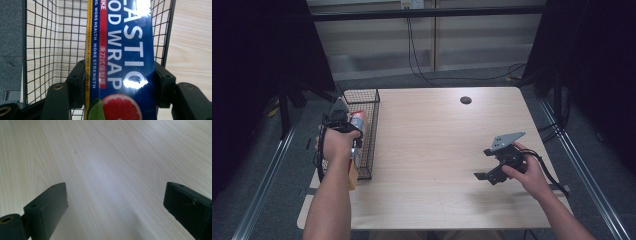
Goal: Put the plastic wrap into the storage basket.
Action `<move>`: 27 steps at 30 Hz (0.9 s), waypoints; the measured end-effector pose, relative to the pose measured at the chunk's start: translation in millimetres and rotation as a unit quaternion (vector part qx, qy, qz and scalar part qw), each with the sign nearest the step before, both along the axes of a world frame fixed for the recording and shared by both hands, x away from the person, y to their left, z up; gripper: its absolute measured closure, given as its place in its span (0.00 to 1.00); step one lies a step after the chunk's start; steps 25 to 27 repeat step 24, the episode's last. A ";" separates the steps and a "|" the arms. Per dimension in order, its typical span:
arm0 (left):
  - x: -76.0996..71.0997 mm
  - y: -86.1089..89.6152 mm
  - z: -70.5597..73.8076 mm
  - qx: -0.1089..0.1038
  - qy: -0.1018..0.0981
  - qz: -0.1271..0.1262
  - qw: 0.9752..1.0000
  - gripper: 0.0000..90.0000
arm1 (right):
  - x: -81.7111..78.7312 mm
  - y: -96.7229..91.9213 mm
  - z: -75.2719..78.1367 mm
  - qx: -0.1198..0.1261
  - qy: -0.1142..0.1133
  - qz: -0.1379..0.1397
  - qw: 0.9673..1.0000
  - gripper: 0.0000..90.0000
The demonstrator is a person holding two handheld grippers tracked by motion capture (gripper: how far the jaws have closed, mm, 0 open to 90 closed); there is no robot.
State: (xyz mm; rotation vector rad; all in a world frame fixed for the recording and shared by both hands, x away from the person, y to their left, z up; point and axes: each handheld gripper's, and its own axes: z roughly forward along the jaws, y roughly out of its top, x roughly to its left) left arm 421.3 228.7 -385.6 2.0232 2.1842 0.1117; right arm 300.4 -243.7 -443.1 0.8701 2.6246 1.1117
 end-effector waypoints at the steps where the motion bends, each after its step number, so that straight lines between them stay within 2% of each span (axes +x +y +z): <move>1: -0.3 0.2 -0.7 -0.004 0.003 0.003 1.000 0.45 | 0.2 -0.3 0.1 0.000 -0.001 0.001 1.000 0.06; 7: -1.5 3.8 2.1 -0.002 -0.002 -0.002 1.000 0.44 | 0.1 -1.2 0.2 0.000 0.000 0.001 1.000 0.06; 9: -2.6 4.5 6.9 0.002 -0.020 -0.006 1.000 0.43 | -0.2 -1.6 0.4 0.001 0.002 0.000 1.000 0.06; 10: -2.6 4.5 6.9 0.002 -0.020 -0.006 1.000 0.42 | -0.2 -1.6 0.4 0.001 0.002 0.000 1.000 0.06; 12: -3.5 5.1 14.5 -0.001 -0.040 -0.005 0.999 0.40 | 0.0 -2.1 0.5 0.001 -0.001 0.000 1.000 0.06; 15: -4.4 6.2 27.0 -0.009 -0.051 -0.010 0.999 0.38 | 0.4 -1.9 0.6 0.002 -0.001 -0.001 1.000 0.06; 18: -5.8 4.5 35.7 -0.006 -0.071 -0.025 0.997 0.37 | 0.6 -1.4 0.6 0.002 0.000 -0.001 1.000 0.06; 19: -5.7 4.8 37.6 -0.003 -0.072 -0.038 0.997 0.35 | 0.6 -1.3 0.5 0.001 -0.002 -0.001 1.000 0.06; 20: -6.3 1.8 39.7 -0.015 -0.076 -0.041 0.996 0.31 | 0.6 -1.4 0.6 0.000 -0.002 -0.001 1.000 0.06; 23: -6.7 -0.1 42.0 -0.026 -0.081 -0.048 0.995 0.29 | 1.3 -1.3 0.4 0.002 0.000 0.001 1.000 0.06; 24: -6.7 -1.2 42.9 -0.025 -0.084 -0.056 0.995 0.29 | 1.3 -1.3 0.4 0.002 0.000 0.001 1.000 0.06; 27: -6.7 -1.2 42.9 -0.025 -0.084 -0.056 0.995 0.29 | 1.3 -1.3 0.4 0.002 0.000 0.001 1.000 0.06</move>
